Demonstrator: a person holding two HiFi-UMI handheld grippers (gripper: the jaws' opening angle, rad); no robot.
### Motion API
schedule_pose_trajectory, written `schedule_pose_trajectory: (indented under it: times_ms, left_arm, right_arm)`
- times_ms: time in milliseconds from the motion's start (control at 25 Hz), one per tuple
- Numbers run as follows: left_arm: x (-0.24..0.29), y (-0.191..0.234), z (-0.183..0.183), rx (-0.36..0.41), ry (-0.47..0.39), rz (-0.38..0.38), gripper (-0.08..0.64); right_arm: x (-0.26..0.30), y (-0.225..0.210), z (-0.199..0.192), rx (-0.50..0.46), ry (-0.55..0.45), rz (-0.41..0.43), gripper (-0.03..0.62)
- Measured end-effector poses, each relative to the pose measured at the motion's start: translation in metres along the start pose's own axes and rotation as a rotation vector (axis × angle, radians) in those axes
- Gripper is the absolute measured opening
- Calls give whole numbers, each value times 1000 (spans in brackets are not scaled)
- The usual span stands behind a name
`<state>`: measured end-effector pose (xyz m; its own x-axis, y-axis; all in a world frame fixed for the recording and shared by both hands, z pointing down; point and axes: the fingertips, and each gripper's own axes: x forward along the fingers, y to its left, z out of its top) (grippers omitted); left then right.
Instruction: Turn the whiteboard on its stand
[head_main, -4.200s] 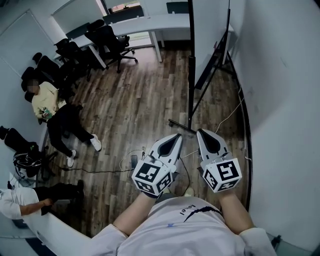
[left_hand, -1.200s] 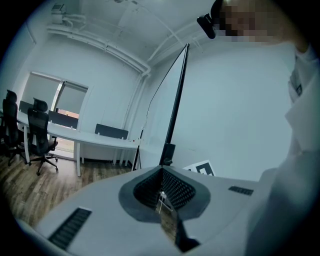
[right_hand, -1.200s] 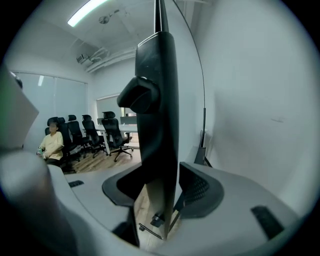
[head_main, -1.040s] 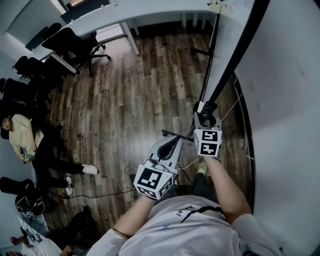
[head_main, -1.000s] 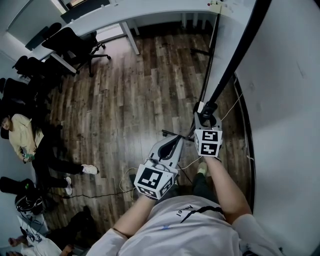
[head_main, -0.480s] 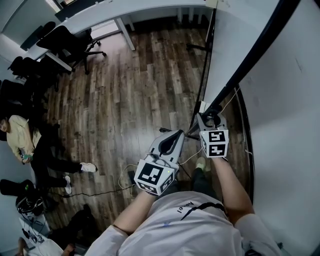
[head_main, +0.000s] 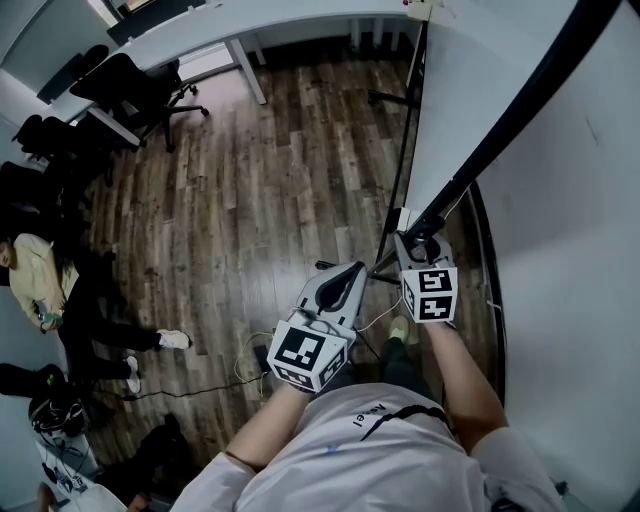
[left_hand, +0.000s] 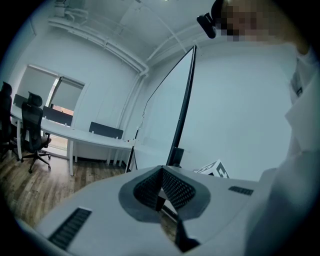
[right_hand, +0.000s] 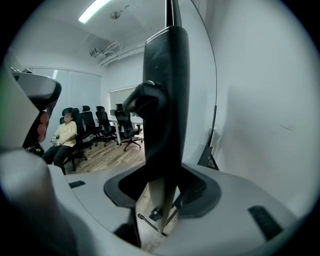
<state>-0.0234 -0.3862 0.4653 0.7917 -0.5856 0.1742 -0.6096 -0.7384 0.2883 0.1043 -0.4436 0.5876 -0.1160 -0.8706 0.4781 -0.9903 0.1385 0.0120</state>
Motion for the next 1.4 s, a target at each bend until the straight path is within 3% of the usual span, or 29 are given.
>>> schedule_pose_trajectory:
  times_ms: [920, 1240, 1400]
  left_arm:
    - [-49, 14, 3, 5, -21, -29, 12]
    - [-66, 11, -4, -21, -25, -47, 12]
    - [-63, -10, -12, -22, -22, -50, 12]
  right_arm:
    - [-28, 16, -10, 17, -12, -77, 179]
    - [-77, 35, -30, 17, -21, -83, 179]
    - [-96, 40, -45, 5, -18, -49, 179]
